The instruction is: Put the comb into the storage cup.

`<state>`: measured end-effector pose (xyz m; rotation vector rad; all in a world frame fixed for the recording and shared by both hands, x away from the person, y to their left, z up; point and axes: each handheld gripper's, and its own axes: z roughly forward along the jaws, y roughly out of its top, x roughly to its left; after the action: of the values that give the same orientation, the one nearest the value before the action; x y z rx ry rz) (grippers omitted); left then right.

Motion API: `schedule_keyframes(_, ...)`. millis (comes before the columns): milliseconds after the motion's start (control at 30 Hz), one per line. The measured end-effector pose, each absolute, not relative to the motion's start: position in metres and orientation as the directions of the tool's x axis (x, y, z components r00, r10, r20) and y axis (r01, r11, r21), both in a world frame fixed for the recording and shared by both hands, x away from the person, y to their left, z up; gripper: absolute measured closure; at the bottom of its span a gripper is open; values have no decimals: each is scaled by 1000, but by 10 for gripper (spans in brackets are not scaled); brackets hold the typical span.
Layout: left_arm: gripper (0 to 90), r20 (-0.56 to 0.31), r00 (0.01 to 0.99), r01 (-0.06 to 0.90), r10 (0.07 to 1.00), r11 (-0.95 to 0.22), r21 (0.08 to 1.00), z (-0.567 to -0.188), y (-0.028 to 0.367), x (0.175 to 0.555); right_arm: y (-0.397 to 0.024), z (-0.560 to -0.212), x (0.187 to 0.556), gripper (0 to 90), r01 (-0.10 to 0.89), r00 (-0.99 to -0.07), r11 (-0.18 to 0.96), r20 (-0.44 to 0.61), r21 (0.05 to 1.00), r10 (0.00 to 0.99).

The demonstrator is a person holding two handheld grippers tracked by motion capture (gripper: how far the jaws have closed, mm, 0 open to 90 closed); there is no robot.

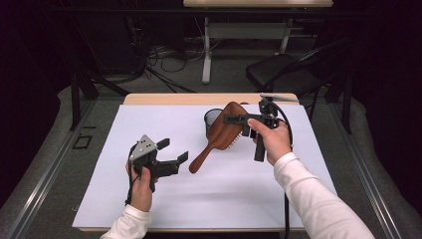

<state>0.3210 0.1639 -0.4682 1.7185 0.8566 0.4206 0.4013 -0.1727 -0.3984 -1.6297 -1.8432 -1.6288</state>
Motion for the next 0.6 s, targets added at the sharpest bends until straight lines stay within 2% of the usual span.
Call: schedule_keyframes(600, 160, -150, 650, 348, 745, -116, 930, -467, 176, 324, -176, -393, 404, 501, 781, -371, -222, 720, 584, 587)
